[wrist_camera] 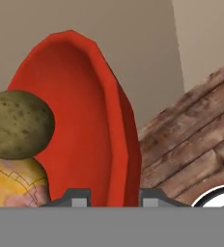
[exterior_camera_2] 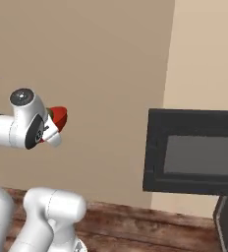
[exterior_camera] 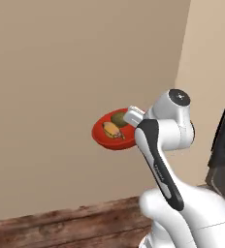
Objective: The microwave is finished heating the chicken drumstick and potato. Take the bowl containing the food and place it on the dining counter.
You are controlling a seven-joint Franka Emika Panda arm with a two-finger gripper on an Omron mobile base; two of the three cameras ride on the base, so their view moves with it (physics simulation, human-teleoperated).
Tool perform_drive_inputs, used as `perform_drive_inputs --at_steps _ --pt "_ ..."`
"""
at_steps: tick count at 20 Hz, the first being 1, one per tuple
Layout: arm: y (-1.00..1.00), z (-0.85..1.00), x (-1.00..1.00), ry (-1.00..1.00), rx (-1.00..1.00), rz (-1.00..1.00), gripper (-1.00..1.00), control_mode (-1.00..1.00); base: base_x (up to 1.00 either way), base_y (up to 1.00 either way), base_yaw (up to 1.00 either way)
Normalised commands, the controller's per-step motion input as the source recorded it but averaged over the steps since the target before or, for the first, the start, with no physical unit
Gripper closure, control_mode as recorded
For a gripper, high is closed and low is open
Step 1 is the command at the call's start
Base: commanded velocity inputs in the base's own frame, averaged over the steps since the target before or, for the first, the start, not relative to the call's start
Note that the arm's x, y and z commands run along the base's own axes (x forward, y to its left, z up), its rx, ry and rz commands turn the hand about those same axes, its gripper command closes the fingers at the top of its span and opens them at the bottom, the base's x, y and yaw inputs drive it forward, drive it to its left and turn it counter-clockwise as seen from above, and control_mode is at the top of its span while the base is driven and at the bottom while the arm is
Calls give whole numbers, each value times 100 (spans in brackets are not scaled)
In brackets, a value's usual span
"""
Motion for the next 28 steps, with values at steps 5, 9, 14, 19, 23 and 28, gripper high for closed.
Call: perform_drive_inputs --at_steps 5,9,14,19,23,28 --pt "0 0 0 0 0 0 100 100 -1 0 100" --pt "0 0 0 0 0 0 100 100 0 0 100" --pt "0 0 0 0 0 0 100 100 0 0 100" --pt "0 0 0 0 0 0 100 100 0 0 93" --pt "0 0 0 0 0 0 100 100 0 0 81" --pt "0 0 0 0 0 0 100 100 0 -9 73"
